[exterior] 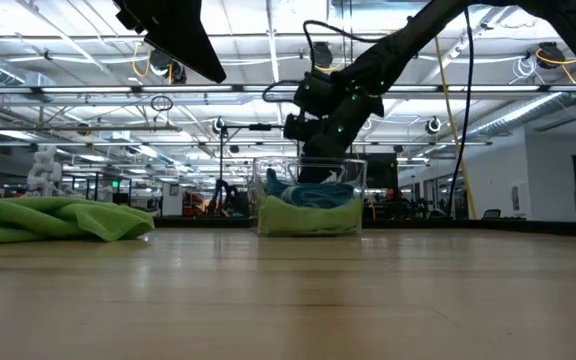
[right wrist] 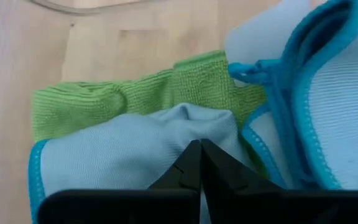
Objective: Fold microfiber towels
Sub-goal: Fold the green towel
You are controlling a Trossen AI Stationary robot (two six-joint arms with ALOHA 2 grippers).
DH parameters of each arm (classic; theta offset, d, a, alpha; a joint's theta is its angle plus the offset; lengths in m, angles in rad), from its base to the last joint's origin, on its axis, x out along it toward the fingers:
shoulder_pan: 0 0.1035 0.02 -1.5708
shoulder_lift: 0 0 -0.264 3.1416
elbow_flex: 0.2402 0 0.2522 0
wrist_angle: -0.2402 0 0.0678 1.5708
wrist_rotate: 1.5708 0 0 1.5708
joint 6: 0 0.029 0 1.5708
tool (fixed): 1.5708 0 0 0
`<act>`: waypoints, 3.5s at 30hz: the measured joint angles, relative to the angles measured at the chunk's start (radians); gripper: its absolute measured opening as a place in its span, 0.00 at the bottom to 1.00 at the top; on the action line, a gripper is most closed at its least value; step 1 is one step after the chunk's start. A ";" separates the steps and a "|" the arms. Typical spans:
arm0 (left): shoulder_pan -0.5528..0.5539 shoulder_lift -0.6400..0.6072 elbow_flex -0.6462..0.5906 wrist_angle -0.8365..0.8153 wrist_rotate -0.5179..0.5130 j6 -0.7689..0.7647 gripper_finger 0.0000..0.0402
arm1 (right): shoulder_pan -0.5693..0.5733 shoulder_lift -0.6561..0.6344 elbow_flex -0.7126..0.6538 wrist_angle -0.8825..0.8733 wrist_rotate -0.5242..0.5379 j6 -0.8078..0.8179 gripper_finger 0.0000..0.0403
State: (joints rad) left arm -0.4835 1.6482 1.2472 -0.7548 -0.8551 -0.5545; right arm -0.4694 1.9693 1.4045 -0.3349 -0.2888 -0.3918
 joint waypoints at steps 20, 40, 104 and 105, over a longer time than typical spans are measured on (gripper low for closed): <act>0.082 -0.015 -0.013 -0.322 0.008 -0.443 0.51 | 0.217 -0.867 -0.516 -0.118 0.012 0.251 0.01; 0.188 -0.014 -0.458 -0.241 0.413 -0.797 0.75 | 0.575 -1.112 -1.091 0.421 0.233 0.544 0.01; -0.133 0.048 -0.114 0.946 0.098 0.134 0.08 | 1.060 -0.421 -1.053 1.491 0.607 0.537 0.57; -0.134 0.048 -0.114 0.947 0.098 0.133 0.08 | 1.058 -0.396 -1.051 1.516 0.609 0.532 0.58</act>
State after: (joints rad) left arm -0.6175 1.6966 1.1328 0.1926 -0.7567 -0.4214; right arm 0.5891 1.5731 0.3531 1.1806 0.3202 0.1403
